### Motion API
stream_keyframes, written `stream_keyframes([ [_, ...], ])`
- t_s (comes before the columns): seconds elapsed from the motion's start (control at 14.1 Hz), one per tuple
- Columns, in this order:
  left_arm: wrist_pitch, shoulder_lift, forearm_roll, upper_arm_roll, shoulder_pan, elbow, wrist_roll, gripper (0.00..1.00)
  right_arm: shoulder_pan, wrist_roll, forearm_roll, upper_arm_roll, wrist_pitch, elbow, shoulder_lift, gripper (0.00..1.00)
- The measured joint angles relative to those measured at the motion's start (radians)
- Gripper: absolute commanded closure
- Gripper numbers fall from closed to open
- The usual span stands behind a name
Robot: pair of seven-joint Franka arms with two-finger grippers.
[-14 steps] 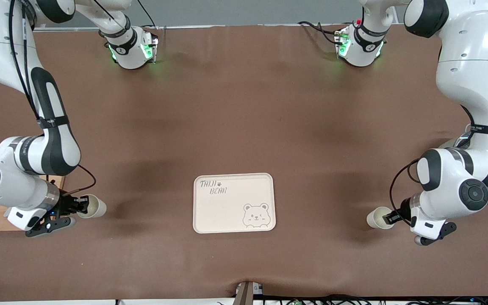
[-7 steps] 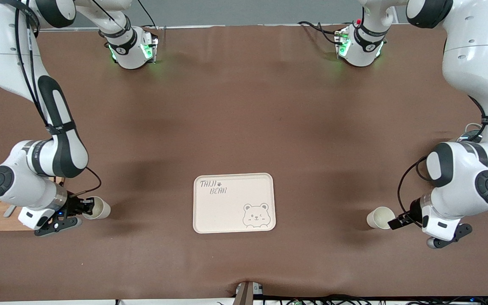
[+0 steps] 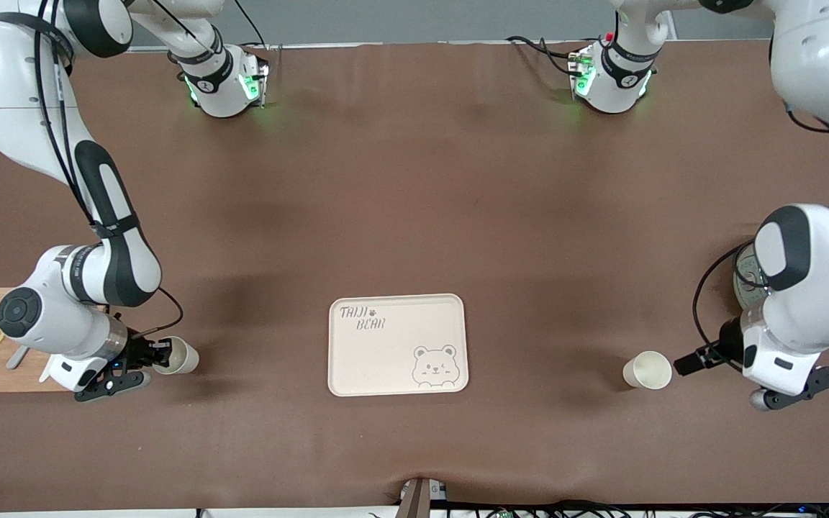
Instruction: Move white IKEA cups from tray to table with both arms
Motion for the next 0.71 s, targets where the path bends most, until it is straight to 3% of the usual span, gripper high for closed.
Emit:
stream_keyframes([
  [0.5, -0.297, -0.181, 0.000, 0.000, 0.005, -0.001, 0.130, 0.00, 0.000, 0.000, 0.002, 0.001, 0.005, 0.000, 0.006, 0.99],
  [0.64, -0.330, -0.241, 0.000, 0.000, 0.009, -0.006, 0.146, 0.00, 0.000, 0.000, 0.003, 0.001, 0.008, 0.000, 0.006, 0.83],
  [0.71, -0.341, -0.273, 0.000, 0.000, 0.010, -0.012, 0.150, 0.00, 0.000, 0.000, 0.003, 0.001, 0.008, 0.001, 0.006, 0.70],
])
